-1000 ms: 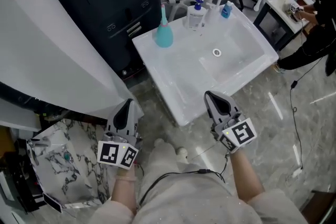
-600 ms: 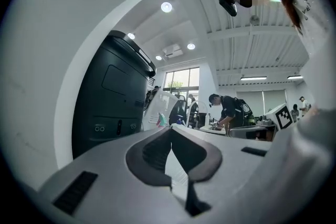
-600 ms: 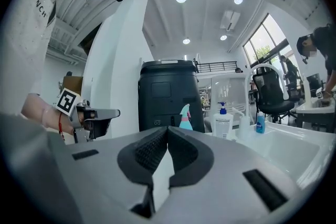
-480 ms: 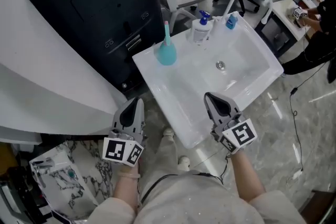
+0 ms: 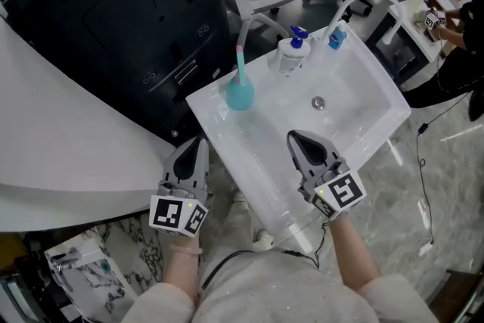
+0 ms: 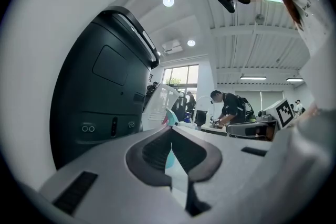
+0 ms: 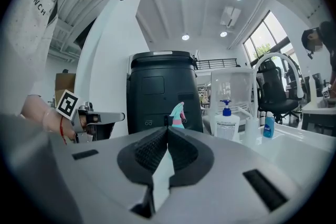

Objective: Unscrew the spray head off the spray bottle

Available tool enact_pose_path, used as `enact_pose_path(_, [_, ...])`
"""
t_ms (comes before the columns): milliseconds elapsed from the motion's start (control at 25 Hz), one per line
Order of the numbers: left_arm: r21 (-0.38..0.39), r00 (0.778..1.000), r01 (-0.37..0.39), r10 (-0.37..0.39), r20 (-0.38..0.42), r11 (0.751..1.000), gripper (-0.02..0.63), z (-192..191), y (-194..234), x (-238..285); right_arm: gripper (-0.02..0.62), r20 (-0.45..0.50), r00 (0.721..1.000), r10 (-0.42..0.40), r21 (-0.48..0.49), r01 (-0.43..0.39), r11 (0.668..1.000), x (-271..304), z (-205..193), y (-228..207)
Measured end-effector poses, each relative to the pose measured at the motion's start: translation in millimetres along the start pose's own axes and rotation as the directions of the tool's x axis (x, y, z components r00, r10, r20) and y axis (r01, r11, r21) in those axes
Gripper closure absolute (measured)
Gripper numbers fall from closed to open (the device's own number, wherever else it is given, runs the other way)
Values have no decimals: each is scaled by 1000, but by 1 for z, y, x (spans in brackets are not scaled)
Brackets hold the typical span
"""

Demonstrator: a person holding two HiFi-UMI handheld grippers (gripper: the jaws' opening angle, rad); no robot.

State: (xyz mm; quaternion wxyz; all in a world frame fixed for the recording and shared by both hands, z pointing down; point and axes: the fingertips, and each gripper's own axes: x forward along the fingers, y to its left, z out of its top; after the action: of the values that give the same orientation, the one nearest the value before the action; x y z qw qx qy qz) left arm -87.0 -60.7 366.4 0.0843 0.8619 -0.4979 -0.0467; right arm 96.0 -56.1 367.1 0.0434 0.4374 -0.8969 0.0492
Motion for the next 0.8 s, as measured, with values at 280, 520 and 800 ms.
enact_pose_path(280, [-18,999,45,-45,-19,999,600,-5,13,37,589,0,1000,-1,-10,1,1000,36,10,-14])
enact_pose_path(520, [-18,993,110,-111,-35,994,600,-10,18,71,574,-23,1000,5,-6,-5,1000,67,16,-23])
enact_pose_path(800, [-27,980,180,-181,-79,983,493,-29,19,103,476,-47,998,44,6,-43,999,106,24,-23])
